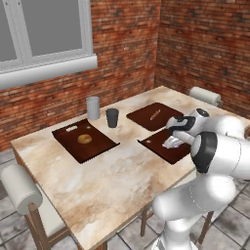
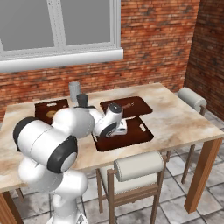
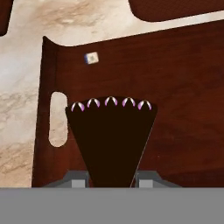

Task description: Take the cakes from the fridge and place them on the empty tray on the dining counter.

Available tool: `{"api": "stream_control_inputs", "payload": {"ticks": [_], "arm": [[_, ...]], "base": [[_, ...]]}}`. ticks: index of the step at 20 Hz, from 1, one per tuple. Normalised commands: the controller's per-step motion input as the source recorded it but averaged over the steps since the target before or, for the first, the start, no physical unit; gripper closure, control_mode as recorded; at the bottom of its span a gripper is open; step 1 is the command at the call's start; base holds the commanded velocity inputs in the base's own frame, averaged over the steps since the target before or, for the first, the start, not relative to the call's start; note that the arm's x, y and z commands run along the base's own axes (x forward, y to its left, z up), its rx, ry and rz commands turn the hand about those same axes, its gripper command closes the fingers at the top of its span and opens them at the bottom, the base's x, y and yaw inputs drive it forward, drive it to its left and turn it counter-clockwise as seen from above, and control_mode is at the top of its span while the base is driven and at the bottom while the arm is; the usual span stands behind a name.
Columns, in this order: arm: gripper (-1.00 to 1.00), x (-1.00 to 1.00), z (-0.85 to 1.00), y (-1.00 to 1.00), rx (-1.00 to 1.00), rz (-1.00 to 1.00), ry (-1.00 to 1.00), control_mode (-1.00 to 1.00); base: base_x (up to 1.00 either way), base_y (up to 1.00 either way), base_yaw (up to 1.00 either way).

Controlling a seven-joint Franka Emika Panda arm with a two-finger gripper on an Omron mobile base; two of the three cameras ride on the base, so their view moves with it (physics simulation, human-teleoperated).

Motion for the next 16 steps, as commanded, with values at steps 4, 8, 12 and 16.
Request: {"api": "stream_control_inputs", "payload": {"ticks": [4, 8, 12, 16], "arm": [[1.00, 0.18, -0.20, -0.17, 0.00, 0.00, 0.00, -1.00], [1.00, 0.21, -0.26, -0.06, 0.00, 0.00, 0.02, -1.00], [1.00, 0.22, -0.28, 0.00, -0.03, 0.00, 0.01, -1.00], [1.00, 0.24, -0.25, 0.00, -0.04, 0.00, 0.00, -1.00]], "base": [[0.00, 0.00, 0.00], [0.00, 0.00, 0.00], [0.00, 0.00, 0.00], [0.00, 0.00, 0.00]]}}
